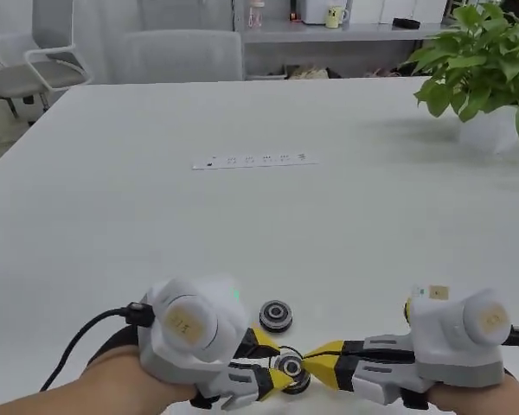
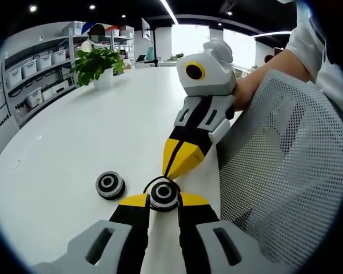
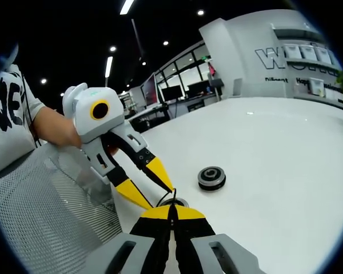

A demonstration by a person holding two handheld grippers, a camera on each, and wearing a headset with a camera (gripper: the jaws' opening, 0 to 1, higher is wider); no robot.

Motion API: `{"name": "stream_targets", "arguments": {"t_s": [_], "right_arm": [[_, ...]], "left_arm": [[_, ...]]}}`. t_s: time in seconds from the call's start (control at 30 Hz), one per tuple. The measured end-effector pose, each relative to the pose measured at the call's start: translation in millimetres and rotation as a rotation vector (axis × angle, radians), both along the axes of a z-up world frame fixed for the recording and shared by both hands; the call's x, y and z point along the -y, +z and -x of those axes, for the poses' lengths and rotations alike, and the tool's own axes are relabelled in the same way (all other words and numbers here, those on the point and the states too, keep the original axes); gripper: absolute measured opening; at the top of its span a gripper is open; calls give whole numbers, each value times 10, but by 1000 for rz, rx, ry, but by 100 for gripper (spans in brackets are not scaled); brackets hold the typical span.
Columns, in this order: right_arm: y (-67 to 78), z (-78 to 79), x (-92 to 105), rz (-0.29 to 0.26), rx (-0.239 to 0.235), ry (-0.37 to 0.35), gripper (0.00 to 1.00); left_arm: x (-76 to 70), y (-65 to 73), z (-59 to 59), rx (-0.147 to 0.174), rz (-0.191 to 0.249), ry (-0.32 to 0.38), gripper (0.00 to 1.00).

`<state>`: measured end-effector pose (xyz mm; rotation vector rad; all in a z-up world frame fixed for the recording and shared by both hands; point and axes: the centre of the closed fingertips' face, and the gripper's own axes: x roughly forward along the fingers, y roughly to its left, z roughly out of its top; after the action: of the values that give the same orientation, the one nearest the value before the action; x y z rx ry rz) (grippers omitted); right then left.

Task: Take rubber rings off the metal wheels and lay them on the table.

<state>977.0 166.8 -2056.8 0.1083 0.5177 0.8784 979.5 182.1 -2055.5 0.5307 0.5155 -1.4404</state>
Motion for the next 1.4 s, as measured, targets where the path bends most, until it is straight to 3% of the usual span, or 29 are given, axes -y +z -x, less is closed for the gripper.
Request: {"name": "stream_targets", "arguments": {"t_s": [0.2,0.6,1.07,1.4], "right_arm": [[51,2,-7,-7,7,1,0],[177,-18,-43,-16,26,17,0],[308,-104,-111,-18,44,43,0],[307,-133,-143,-9,44,64,0]], "left_arm": [[-99,88,10,-1,8,13,21],[-259,360,2,-9,62,53,34],[-511,510,-75,-3,96,115,45],[-630,581,-90,-16,125,151,52]]}}
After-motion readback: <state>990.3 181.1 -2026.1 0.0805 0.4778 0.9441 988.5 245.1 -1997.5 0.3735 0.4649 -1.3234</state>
